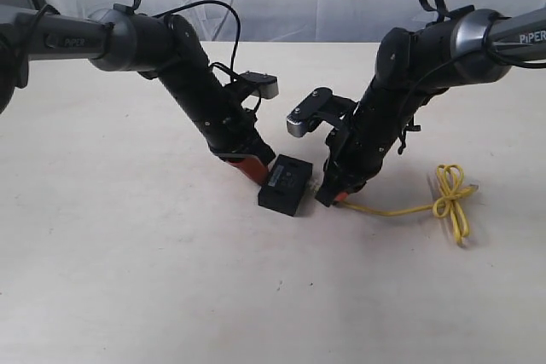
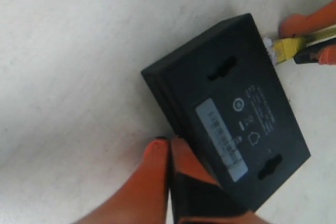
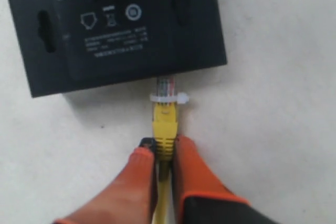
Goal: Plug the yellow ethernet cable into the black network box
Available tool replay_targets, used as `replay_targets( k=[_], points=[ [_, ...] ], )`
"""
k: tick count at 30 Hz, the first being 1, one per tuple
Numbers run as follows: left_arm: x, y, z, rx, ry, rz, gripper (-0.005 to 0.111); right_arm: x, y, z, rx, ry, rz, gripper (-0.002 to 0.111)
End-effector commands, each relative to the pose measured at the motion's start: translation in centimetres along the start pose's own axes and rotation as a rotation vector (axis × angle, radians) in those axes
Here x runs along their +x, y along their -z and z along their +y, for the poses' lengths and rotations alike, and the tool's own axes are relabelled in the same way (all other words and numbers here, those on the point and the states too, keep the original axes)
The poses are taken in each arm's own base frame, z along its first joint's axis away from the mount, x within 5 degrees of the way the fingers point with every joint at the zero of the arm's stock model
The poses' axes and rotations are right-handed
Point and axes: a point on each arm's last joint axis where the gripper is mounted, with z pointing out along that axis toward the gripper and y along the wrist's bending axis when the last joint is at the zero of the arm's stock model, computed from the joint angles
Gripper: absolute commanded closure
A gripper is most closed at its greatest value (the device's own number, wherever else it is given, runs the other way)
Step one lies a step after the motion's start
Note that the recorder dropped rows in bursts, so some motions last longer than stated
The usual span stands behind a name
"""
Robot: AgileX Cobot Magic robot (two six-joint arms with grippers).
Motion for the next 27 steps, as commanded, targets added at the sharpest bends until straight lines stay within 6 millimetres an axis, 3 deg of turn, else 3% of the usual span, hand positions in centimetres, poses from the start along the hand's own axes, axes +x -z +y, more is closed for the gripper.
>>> replay_targets(
  k=[1, 12, 21, 27],
  points=[
    [0.3, -0.9, 0.3, -0.009, -0.007, 0.017, 0.107, 0.0, 0.1, 0.2, -0.031, 0.004, 0.011, 0.109],
    [0.4, -0.8, 0.4, -0.01, -0.005, 0.016, 0.107, -1.0, -0.4, 1.7, -0.021, 0.073, 0.002, 0.109],
    [0.4, -0.8, 0.4, -0.01, -0.005, 0.016, 0.107, -1.0, 0.0, 1.8, -0.019, 0.027, 0.011, 0.109],
    [0.4, -0.8, 0.4, -0.01, -0.005, 0.016, 0.107, -0.1, 0.9, 1.9, -0.006, 0.011, 0.113, 0.109]
  ],
)
